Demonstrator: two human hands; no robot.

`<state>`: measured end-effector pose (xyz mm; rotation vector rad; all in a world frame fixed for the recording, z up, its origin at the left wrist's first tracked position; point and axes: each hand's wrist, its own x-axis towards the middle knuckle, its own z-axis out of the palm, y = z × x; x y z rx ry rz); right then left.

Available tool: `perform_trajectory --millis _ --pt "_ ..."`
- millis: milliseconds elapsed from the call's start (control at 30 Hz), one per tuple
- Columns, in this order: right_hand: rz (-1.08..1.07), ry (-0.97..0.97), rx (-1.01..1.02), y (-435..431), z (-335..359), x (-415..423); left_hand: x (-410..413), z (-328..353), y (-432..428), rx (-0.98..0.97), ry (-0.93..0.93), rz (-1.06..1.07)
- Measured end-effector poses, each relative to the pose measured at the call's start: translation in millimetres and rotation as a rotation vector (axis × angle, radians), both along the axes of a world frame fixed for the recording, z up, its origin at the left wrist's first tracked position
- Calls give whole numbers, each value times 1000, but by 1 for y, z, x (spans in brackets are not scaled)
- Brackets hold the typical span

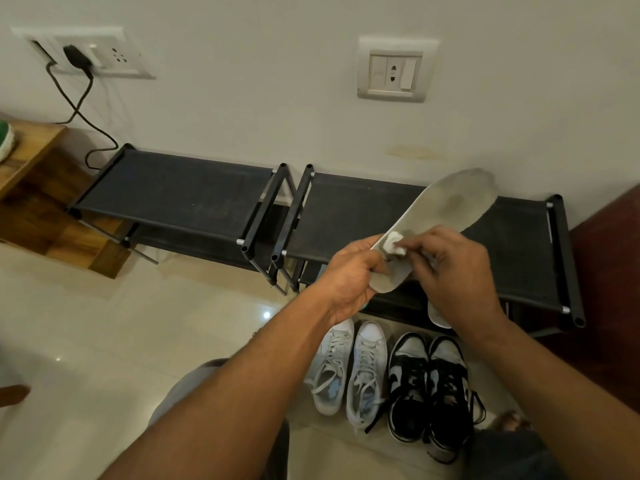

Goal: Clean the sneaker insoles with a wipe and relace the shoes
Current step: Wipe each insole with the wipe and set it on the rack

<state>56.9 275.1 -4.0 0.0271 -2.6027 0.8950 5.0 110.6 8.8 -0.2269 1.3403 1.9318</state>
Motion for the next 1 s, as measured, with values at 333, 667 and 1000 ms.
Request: perform_trajectory --millis 333,667,1000 --pt "-80 -3 -66 8 3 -5 2 1 2 -42 24 -115" --pt "-179 27 -59 19 6 -7 1 -5 6 19 32 -73" --pt "-194 34 -116 17 6 -9 -2 -12 4 68 19 -91"
